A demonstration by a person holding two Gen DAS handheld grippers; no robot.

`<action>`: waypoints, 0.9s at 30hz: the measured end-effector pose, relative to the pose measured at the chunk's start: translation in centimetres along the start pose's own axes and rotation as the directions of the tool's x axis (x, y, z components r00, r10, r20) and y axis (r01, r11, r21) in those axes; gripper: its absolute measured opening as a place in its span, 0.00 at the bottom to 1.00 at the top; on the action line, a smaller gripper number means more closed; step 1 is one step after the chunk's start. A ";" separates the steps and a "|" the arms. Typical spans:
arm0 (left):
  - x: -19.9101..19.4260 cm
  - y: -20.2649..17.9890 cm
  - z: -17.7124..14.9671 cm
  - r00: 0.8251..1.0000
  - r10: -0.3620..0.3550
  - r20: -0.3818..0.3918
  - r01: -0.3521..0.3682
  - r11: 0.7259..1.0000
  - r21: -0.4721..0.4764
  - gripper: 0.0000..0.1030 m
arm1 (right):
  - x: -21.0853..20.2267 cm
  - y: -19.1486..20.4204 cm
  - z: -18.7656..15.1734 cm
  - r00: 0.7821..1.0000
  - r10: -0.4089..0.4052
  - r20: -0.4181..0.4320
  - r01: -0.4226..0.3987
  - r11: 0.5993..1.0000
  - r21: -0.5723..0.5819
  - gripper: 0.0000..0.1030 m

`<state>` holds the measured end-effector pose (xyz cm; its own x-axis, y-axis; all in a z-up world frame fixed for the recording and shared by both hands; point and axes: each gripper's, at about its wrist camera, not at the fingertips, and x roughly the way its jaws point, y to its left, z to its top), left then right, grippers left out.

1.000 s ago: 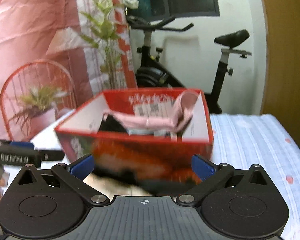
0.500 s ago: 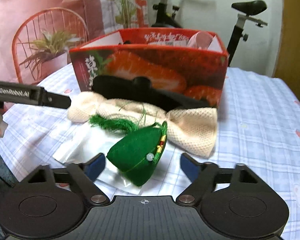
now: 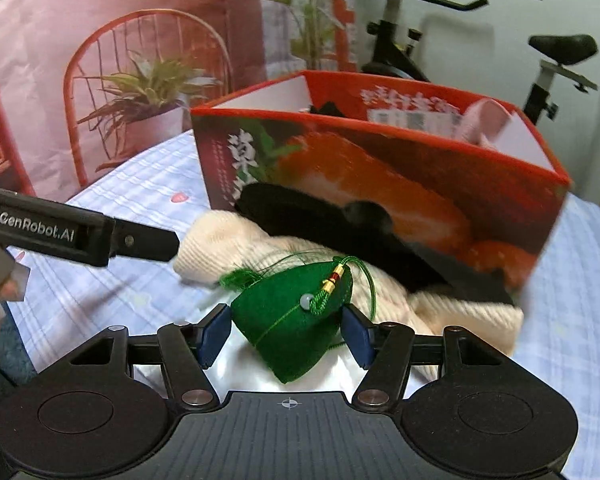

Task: Organize soft objects
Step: 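Lower both grippers to the green tasselled pouch on the pile, then close the left gripper on the green pouch while the right grips it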

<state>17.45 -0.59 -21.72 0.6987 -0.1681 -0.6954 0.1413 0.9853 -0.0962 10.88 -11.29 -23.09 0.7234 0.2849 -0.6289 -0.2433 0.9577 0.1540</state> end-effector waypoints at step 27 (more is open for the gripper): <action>2.9 -6.5 -0.3 0.911 -0.387 -0.139 0.391 0.920 0.001 0.74 | -2.7 -1.4 -3.4 1.000 0.029 -0.003 -0.029 0.999 0.046 0.61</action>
<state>18.39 -7.44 -23.29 0.4843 -0.5304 -0.6958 0.4037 0.8411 -0.3601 7.07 -13.58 -24.20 0.7142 0.3125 -0.6263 -0.2345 0.9499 0.2066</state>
